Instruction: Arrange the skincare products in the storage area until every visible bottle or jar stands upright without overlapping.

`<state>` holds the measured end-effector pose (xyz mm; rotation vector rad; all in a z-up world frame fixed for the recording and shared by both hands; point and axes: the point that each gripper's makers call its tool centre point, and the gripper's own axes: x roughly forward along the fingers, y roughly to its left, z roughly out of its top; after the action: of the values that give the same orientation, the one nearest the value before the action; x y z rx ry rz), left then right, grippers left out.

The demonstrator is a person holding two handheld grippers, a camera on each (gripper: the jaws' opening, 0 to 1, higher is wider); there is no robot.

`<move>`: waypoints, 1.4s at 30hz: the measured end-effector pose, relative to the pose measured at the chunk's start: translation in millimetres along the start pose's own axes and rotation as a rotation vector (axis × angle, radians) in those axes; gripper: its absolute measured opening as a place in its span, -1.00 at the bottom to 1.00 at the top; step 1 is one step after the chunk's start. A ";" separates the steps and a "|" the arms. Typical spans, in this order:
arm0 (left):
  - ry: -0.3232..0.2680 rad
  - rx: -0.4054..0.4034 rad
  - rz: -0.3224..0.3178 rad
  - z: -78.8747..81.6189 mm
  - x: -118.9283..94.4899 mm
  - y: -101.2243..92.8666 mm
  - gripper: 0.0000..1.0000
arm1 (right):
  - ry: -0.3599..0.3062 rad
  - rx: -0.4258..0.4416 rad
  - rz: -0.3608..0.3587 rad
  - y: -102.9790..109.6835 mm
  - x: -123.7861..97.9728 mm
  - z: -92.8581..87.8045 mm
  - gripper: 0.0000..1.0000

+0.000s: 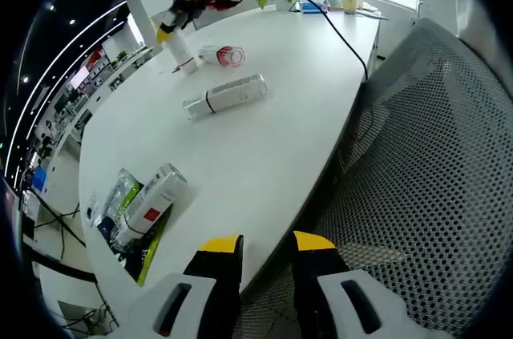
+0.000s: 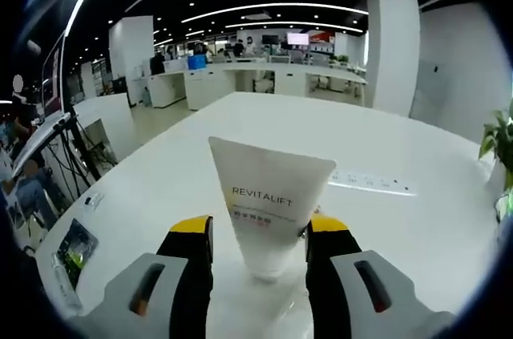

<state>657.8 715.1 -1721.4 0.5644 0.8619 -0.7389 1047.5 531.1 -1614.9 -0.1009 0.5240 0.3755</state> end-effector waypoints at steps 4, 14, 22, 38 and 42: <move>0.000 0.000 0.001 0.0 -0.1 0.3 -0.52 | 0.026 0.005 -0.001 -0.5 0.5 -12.9 0.02; -0.001 0.002 0.004 0.0 -0.1 1.0 -0.52 | 0.213 0.071 -0.062 -11.3 -18.1 -87.6 0.40; 0.000 0.003 0.008 0.1 -0.6 1.8 -0.52 | 0.295 0.096 -0.081 -13.1 -35.8 -139.0 0.21; 0.005 0.004 0.014 -0.9 -0.4 3.2 -0.52 | 0.342 0.074 -0.108 -9.6 -52.6 -160.8 -0.28; 0.004 0.003 0.018 -0.6 -0.8 3.6 -0.52 | 0.326 0.086 -0.105 -10.3 -55.2 -160.9 -0.37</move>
<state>659.9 718.1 -1720.5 0.5761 0.8589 -0.7235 931.8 473.3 -1725.8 -0.1066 0.8526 0.2339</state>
